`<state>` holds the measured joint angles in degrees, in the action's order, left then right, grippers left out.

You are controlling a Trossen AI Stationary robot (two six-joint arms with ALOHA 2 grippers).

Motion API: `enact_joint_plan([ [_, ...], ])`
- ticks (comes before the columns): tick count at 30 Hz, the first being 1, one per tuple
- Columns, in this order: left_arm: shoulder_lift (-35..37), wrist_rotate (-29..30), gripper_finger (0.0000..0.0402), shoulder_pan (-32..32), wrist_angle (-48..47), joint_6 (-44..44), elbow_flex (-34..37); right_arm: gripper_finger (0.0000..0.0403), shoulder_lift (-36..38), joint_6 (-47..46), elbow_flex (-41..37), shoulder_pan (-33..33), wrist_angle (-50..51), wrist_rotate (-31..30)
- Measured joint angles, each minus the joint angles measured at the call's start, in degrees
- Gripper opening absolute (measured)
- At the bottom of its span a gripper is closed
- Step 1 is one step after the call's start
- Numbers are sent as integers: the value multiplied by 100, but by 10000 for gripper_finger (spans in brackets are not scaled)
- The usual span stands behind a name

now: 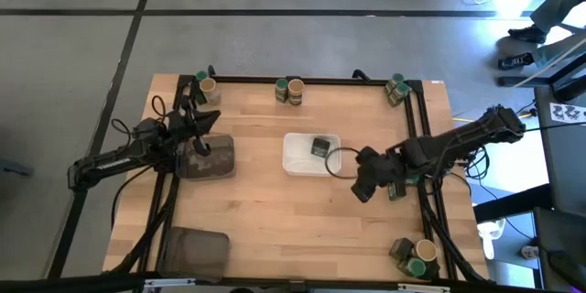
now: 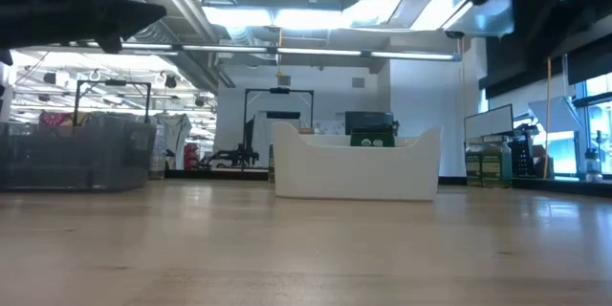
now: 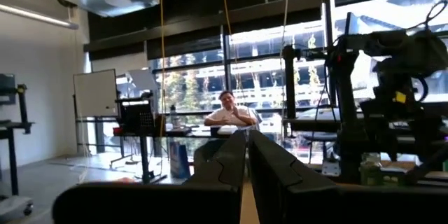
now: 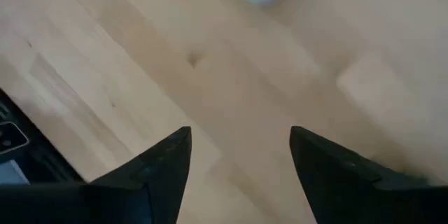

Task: Sort spices by type
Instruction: Put the black seasoning can into the white bin

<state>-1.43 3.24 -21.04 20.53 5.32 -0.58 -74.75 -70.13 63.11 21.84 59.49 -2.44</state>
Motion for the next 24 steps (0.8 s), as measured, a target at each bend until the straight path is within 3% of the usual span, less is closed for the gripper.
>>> enact_joint_plan([
  [11,-17,-2,17,0,-115,-332,0,243,-95,-3641,-2,1238,1590,31],
  [17,-17,-2,17,0,-195,-353,0,243,-158,-4607,-5,1597,2063,-10],
  [24,-17,-2,17,0,-190,-382,0,243,-361,-4832,-379,1719,2076,45],
])
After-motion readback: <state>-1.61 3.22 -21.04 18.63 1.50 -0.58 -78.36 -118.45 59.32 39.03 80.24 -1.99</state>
